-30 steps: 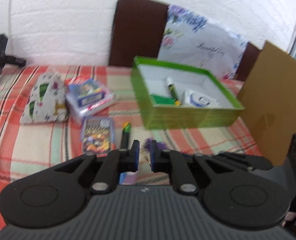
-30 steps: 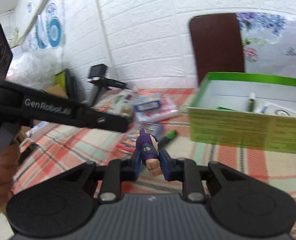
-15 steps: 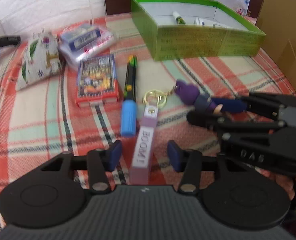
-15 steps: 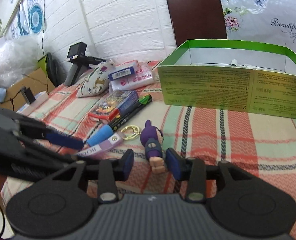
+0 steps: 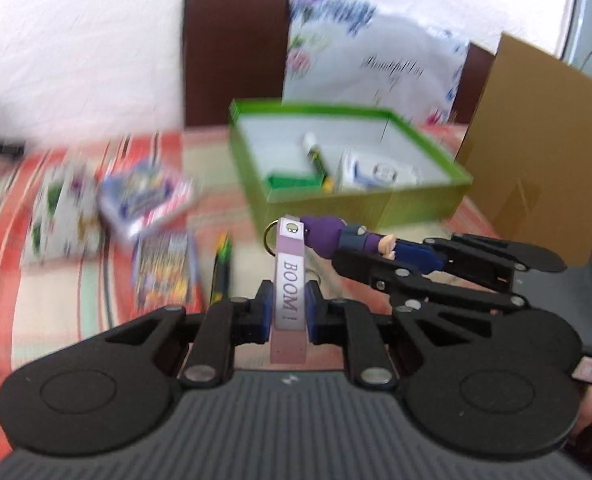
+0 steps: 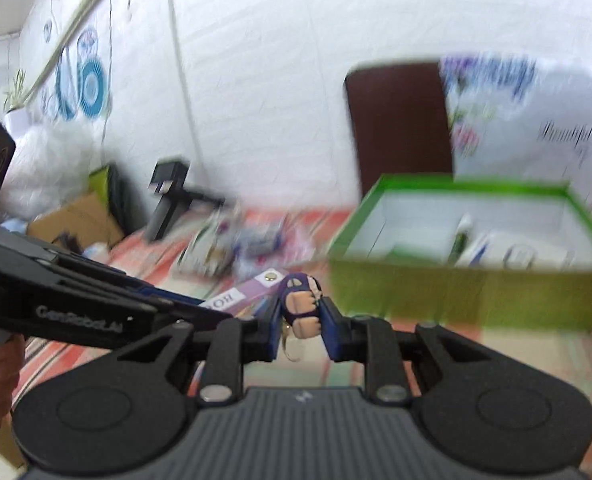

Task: Organize objects
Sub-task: 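Lower the keychain into the green box with both grippers and release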

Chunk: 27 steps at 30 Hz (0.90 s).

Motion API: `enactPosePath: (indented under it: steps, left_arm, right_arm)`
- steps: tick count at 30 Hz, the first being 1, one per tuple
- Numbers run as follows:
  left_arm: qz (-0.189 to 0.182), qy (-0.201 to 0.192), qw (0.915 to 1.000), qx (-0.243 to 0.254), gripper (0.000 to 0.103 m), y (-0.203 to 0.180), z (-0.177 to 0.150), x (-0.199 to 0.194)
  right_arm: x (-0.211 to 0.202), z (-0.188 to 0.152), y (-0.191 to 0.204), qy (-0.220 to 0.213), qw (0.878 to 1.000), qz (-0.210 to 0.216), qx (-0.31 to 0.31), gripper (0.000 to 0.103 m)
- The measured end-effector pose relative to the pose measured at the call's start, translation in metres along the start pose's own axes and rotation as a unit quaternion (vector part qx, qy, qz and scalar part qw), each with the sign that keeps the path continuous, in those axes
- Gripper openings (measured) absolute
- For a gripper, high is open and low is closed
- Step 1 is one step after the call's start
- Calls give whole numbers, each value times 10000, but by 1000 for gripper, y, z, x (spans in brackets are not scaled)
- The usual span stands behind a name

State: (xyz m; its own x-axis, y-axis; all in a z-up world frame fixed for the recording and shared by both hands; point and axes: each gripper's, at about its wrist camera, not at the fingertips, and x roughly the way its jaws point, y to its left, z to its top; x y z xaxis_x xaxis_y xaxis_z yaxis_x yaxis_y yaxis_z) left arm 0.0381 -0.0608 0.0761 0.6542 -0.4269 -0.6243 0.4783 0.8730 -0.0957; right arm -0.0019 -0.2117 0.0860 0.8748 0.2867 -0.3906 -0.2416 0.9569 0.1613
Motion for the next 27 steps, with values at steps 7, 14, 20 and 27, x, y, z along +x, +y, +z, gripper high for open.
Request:
enactPosePath:
  steps: [7, 14, 20, 27]
  left_arm:
    - [-115, -478, 9984, 278, 18, -18, 56, 42]
    - [71, -371, 9990, 250, 18, -17, 88, 105]
    - [316, -229, 9987, 335, 22, -15, 104, 144]
    - [747, -127, 9969, 196, 44, -9, 110, 155]
  right_arm:
    - [9, 41, -35, -620, 9950, -761, -194, 21]
    - [63, 49, -77, -504, 9898, -1332, -61, 21]
    - [102, 49, -101, -292, 9850, -1703, -41, 23]
    - [98, 54, -127, -378, 9786, -1938, 574, 41]
